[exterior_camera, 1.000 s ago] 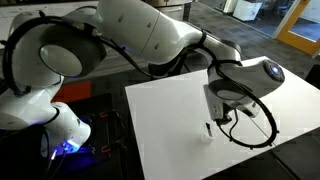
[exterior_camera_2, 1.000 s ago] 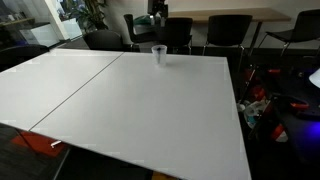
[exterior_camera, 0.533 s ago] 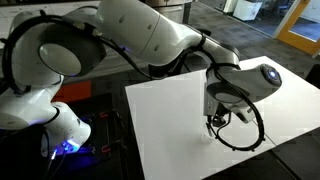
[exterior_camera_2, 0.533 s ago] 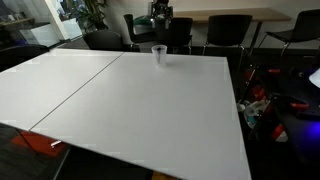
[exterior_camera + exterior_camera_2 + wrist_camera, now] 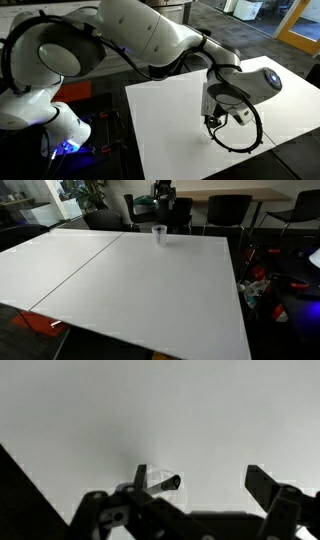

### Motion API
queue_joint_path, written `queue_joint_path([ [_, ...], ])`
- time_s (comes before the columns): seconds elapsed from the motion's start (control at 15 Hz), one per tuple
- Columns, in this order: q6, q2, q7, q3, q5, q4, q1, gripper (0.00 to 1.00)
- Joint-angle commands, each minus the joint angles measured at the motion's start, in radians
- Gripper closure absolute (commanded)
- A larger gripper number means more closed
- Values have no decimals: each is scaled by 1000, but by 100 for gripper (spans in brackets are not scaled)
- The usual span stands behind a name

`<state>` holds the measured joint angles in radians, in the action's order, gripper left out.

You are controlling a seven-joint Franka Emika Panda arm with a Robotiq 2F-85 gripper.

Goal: Move the cup to the right, put the marker in the cup and then remove it and put it back on the table

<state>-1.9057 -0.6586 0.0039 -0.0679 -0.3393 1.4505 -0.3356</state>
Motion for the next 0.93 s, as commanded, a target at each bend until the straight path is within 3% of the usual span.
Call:
queue_joint_path([
  [0.0, -46, -10, 35, -15, -24, -6, 7, 0],
  [0.33, -136, -39, 181, -37, -40, -18, 11, 0],
  [0.87, -64, -87, 309, -48, -37, -71, 4, 0],
])
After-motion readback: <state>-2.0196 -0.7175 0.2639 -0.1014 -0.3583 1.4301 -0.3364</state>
